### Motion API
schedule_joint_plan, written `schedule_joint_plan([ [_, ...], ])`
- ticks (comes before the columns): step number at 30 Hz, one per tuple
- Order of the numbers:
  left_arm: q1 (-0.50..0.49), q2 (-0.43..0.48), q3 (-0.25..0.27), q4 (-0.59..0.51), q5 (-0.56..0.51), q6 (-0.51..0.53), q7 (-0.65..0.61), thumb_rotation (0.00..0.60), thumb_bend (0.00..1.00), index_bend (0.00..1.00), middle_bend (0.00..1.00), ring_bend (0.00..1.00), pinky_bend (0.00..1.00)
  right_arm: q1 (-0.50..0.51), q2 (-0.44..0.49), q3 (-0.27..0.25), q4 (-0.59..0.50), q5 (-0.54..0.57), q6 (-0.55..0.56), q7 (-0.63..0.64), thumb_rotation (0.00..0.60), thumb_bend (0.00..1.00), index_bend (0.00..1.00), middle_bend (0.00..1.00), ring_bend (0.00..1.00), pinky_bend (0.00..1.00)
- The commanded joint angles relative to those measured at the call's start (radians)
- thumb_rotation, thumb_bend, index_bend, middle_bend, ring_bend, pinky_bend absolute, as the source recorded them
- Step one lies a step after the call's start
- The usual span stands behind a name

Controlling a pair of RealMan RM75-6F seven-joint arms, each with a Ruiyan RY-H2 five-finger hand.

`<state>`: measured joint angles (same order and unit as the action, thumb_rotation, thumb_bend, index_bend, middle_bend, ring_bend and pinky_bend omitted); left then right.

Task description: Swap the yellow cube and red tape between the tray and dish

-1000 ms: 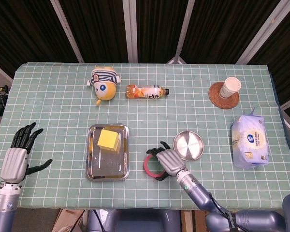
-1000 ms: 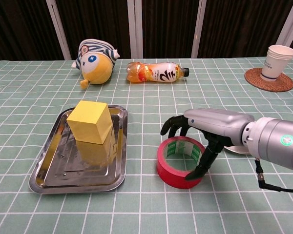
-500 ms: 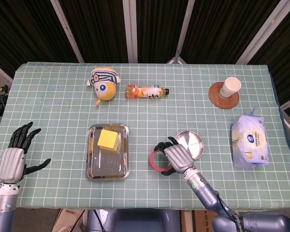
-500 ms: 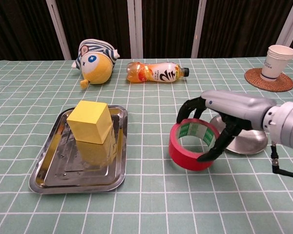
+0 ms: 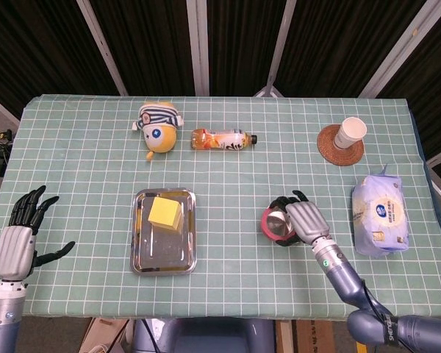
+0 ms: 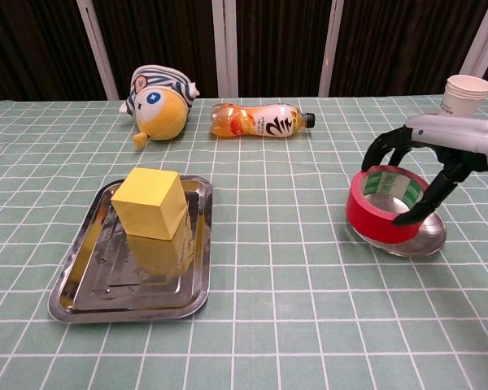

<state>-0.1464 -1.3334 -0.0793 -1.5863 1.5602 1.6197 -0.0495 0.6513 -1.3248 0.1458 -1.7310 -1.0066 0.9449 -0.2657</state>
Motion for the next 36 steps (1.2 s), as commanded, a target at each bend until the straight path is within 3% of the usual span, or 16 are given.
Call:
schedule_joint_plan([
  [1,0.0,-0.002,0.0,0.001,0.001,-0.001,0.002,0.6,0.0,0.18,0.0,0.0,0.05,0.006,0.01,-0.004,0.038,0.015,-0.043,0.034,0.6,0.17,0.32,0.45,0.45,0.1],
  [9,0.005,-0.005,-0.007,0.0,-0.003,0.003,0.009,0.6,0.0,0.18,0.0,0.0,0.05,0.007,-0.016,-0.009,0.13,-0.002,-0.071,0.081,0.6,0.17,0.32,0.44,0.38,0.07],
  [12,0.006,-0.006,-0.01,0.0,-0.004,0.003,0.011,0.6,0.0,0.18,0.0,0.0,0.05,0.007,-0.023,-0.008,0.152,-0.003,-0.087,0.105,0.6,0.17,0.26,0.28,0.23,0.02],
  [14,0.006,-0.007,-0.009,0.0,-0.002,0.001,0.014,0.6,0.0,0.18,0.0,0.0,0.05,0.01,-0.014,-0.016,0.155,-0.006,-0.107,0.108,0.6,0.12,0.13,0.13,0.1,0.0],
  [16,0.003,-0.002,0.001,-0.003,0.008,-0.011,0.008,0.6,0.0,0.18,0.0,0.0,0.05,0.009,-0.014,-0.019,0.157,-0.019,-0.103,0.111,0.6,0.06,0.05,0.06,0.04,0.0],
  [18,0.003,0.004,0.004,-0.006,0.014,-0.014,-0.004,0.6,0.0,0.18,0.0,0.0,0.05,0.005,-0.004,-0.025,0.144,-0.029,-0.109,0.12,0.6,0.03,0.01,0.01,0.01,0.0],
  [23,0.004,0.002,-0.003,-0.003,0.004,-0.014,0.005,0.6,0.0,0.18,0.0,0.0,0.05,-0.005,0.029,-0.029,0.102,-0.057,-0.109,0.144,0.6,0.0,0.0,0.0,0.0,0.0],
  [30,0.001,0.014,-0.006,-0.013,-0.036,-0.056,0.065,0.6,0.0,0.18,0.0,0.0,0.05,-0.179,0.157,-0.055,-0.037,-0.203,0.206,0.175,0.6,0.0,0.0,0.0,0.0,0.0],
  [33,0.01,0.025,-0.003,-0.038,-0.046,-0.053,0.1,0.6,0.0,0.18,0.0,0.0,0.05,-0.284,0.191,-0.092,-0.022,-0.278,0.368,0.193,0.6,0.0,0.0,0.02,0.06,0.0],
  [36,0.031,0.049,0.013,-0.07,-0.041,-0.036,0.144,0.6,0.0,0.18,0.0,0.0,0.05,-0.406,0.15,-0.126,0.047,-0.363,0.571,0.211,0.6,0.0,0.0,0.04,0.08,0.0],
])
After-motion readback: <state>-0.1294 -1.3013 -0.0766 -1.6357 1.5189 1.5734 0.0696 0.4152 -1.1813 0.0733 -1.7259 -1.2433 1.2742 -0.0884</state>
